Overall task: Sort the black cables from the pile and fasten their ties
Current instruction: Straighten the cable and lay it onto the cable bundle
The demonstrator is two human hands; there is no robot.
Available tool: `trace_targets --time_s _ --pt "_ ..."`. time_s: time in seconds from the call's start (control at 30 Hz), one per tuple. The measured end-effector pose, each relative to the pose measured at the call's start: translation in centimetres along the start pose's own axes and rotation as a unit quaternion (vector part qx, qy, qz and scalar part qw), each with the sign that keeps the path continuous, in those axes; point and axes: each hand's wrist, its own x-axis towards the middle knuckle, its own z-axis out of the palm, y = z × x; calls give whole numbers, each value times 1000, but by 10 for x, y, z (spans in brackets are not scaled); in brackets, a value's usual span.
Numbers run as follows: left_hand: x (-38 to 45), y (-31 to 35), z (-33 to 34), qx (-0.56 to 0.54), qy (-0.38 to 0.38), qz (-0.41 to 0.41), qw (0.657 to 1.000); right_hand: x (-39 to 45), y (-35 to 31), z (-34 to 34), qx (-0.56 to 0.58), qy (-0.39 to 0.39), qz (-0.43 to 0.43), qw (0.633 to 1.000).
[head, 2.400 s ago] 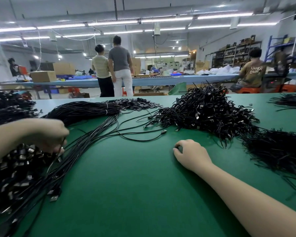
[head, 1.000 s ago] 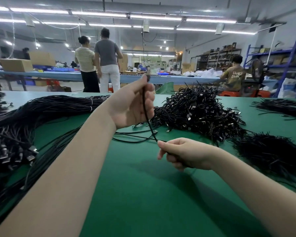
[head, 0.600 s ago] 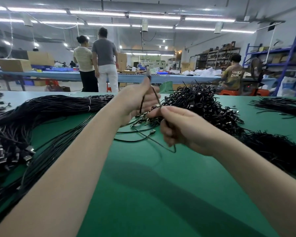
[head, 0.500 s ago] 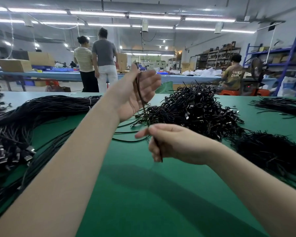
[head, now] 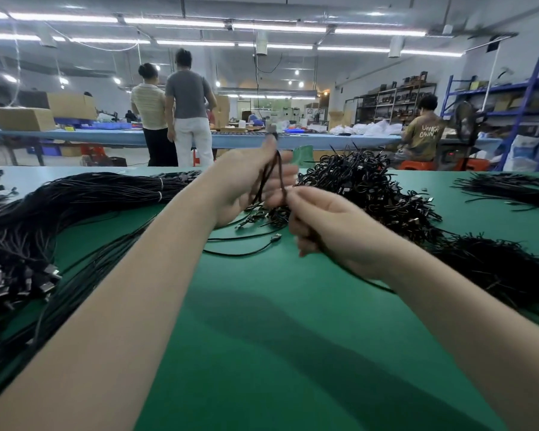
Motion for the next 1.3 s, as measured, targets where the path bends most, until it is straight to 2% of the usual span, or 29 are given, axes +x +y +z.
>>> trace_targets --time_s 0.1,0.17,0.23,0.27,0.33,0.4,0.47,0.57,0.63,0.7,0.73,0.8,0.9,1.03,1.2,1.23,1.3 --pt "-2 10 -2 -160 -1 48 986 -5 27 10 22 -86 85 992" --pt "-8 17 -7 -199 -29 64 977 -9 45 6 -8 -85 153 985" --pt "-11 21 -15 -148 -67 69 984 -9 53 -5 -99 -10 198 975" --pt "-12 22 -18 -88 -94 59 990 -8 51 -12 -141 48 202 968" --pt "-12 16 -20 92 -130 8 987 -5 40 -26 -172 170 170 955" --pt "-9 4 -12 262 -123 -45 956 0 20 -35 -148 226 106 957" --pt "-4 -7 1 296 -66 -44 952 4 1 -31 -121 203 54 970" --pt "2 -12 9 183 2 -7 983 2 -9 -7 -102 120 11 987" --pt "3 -12 4 248 -20 19 968 -1 -7 6 -119 80 -8 990" --pt "2 -13 0 325 -32 23 945 -2 -5 11 -107 78 -27 991" --pt "3 -13 -2 330 -33 22 943 -2 -5 11 -92 86 -33 992" --pt "3 -14 -2 265 -33 20 964 -1 -4 9 -80 83 -43 992" --pt "5 -10 3 67 -8 11 998 -2 4 8 -92 55 -44 993" --pt "4 -2 6 -132 -21 27 991 -6 19 12 -116 12 16 993" --pt "1 -1 4 -165 -44 2 985 -6 28 1 -158 61 91 981" --pt "1 -3 5 -162 -48 -2 986 -6 26 -3 -146 76 98 982" --pt "2 -8 8 -138 -60 -11 989 -3 21 -9 -46 102 111 988"
